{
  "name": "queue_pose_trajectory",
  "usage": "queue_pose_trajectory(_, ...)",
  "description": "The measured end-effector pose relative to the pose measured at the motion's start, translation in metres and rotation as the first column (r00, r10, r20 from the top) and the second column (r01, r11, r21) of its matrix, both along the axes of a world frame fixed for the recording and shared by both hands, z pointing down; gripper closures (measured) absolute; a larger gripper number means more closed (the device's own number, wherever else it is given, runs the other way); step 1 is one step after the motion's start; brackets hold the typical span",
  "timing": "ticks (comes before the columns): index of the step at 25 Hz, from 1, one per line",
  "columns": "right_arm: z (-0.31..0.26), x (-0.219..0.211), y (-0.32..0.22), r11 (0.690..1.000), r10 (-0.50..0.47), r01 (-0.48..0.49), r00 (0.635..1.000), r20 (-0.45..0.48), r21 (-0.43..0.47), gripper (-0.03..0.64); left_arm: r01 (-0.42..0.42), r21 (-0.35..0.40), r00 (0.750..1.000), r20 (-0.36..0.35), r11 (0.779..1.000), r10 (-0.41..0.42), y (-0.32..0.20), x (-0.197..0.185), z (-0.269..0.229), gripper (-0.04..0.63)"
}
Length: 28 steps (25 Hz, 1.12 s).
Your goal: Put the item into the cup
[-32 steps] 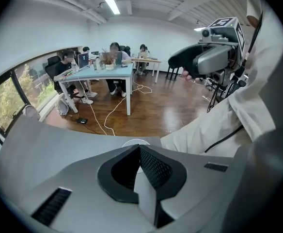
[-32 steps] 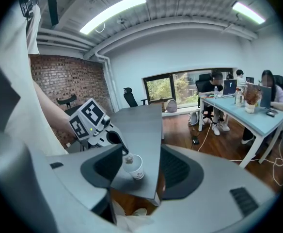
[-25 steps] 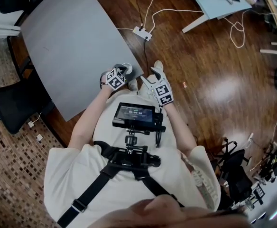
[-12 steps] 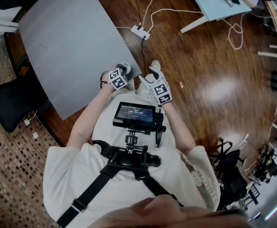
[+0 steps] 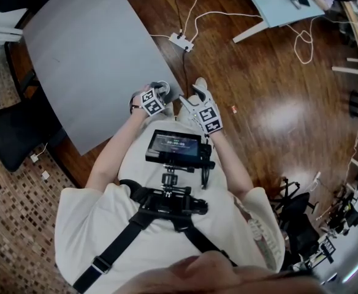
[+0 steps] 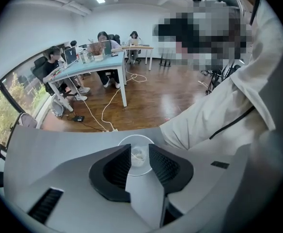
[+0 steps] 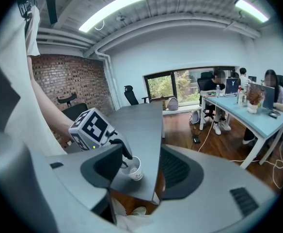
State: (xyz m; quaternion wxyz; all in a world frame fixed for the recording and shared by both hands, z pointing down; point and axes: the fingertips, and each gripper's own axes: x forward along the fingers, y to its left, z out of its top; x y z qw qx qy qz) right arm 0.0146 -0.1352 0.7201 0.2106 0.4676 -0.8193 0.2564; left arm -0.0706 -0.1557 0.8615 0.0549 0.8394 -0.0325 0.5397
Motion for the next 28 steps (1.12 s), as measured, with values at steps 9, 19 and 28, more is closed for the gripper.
queue_pose_trajectory(9,-0.007,0.008,-0.004,1.0,0.008,-0.008,1.0,-0.007,0.025,0.354,0.236,-0.066,0.936,-0.253,0.97,-0.245,-0.023,-0.003,-0.063,0.474)
queue_pose_trajectory(19,-0.058,-0.029,0.006,0.986,-0.054,0.053,0.998,0.006,0.158,0.354,0.451,-0.132,0.757,-0.469,0.883,-0.456,-0.02,-0.061,-0.146,0.474)
queue_pose_trajectory(28,-0.07,-0.031,0.025,0.983,-0.078,0.075,0.997,0.013,0.17,0.354,0.523,-0.172,0.616,-0.601,0.835,-0.51,-0.002,-0.069,-0.189,0.474)
